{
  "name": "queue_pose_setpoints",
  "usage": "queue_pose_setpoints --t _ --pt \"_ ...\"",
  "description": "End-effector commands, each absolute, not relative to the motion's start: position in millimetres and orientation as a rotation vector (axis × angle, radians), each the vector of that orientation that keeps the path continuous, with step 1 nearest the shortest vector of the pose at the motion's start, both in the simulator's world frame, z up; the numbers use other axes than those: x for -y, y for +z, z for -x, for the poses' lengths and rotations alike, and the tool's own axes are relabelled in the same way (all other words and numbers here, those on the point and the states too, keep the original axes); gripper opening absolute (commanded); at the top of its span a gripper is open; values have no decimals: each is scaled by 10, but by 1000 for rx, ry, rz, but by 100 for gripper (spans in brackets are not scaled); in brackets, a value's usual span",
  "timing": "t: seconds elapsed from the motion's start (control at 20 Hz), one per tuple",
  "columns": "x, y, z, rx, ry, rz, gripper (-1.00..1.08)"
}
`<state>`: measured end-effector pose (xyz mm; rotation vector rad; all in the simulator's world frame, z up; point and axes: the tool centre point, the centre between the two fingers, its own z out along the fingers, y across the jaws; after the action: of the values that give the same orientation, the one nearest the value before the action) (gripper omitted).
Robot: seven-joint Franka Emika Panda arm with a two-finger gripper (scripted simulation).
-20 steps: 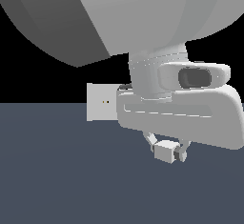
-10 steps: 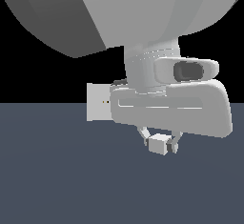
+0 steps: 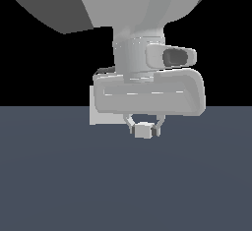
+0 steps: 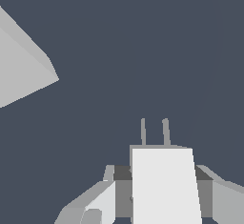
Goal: Plug the charger into the wall socket.
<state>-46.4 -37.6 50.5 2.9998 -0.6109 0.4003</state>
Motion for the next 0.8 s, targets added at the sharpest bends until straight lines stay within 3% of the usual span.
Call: queue_pose_setpoints --t 0.0,0.75 --pt "257 598 414 479 407 -3033 -100" --pt "-302 960 359 -93 414 -3119 -100"
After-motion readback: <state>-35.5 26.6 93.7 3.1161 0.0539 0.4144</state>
